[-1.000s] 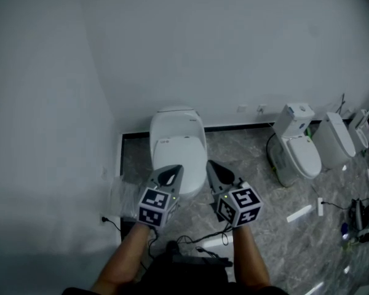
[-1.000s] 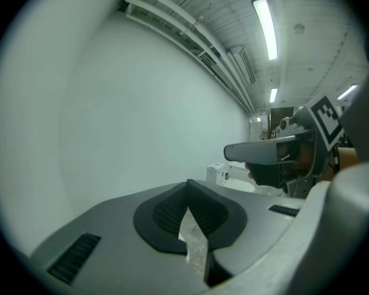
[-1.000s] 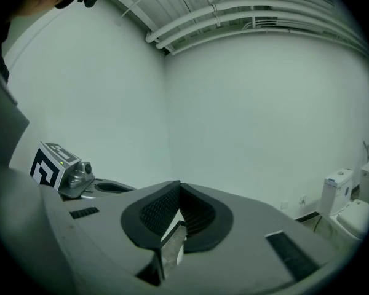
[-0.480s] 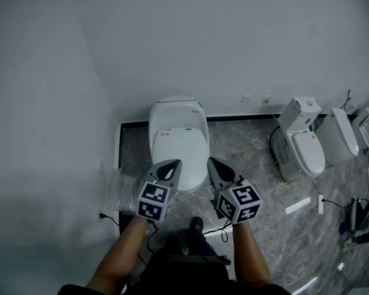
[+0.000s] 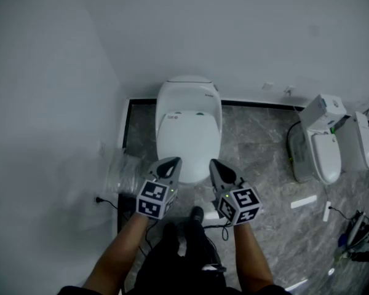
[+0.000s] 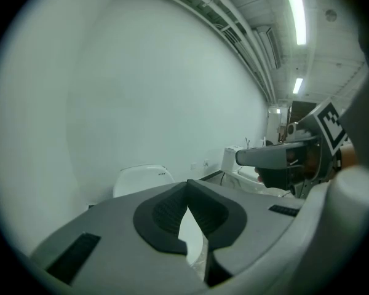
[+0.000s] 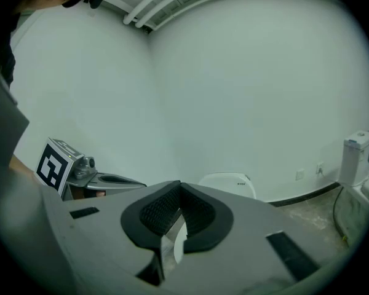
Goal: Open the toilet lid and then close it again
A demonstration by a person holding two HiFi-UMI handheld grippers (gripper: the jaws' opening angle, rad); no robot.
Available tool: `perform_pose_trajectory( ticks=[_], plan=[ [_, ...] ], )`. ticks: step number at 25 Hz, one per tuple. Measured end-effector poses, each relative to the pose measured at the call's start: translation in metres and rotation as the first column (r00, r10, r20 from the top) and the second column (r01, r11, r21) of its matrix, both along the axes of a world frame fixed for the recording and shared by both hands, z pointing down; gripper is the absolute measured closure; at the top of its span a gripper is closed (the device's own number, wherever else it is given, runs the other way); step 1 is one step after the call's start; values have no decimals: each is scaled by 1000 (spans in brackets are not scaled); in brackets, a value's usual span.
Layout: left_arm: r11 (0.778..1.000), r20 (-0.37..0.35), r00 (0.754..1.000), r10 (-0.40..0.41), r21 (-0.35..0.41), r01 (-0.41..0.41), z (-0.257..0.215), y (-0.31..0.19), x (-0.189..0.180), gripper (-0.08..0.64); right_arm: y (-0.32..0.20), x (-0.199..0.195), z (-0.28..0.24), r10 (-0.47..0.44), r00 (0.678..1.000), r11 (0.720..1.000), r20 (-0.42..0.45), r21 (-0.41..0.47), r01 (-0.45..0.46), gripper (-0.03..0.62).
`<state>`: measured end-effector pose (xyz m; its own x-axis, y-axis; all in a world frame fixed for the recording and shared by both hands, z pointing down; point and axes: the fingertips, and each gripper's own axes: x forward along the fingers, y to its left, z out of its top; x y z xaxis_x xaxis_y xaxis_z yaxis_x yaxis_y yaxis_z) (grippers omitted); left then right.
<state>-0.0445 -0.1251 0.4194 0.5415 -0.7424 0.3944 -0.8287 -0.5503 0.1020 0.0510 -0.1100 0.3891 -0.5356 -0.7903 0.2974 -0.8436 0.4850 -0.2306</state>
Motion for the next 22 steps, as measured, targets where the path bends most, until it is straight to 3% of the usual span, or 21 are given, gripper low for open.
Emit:
perform_pose_trajectory(
  ticks=[9,15,22],
  plan=[
    [981,32,996,-82,-175,87,124,-5,-21,549,-10,0,119,40,999,988,27,-152,-35,581],
    [956,57,996,-76,-279,89,211,6,-29,529,-4,2,205,76,997,965,10,-252,-71,581],
    [932,59,995,-80,-349,95,288,15,-37,505,5,-4,287,97,995,937,14,-339,-87,581]
  ],
)
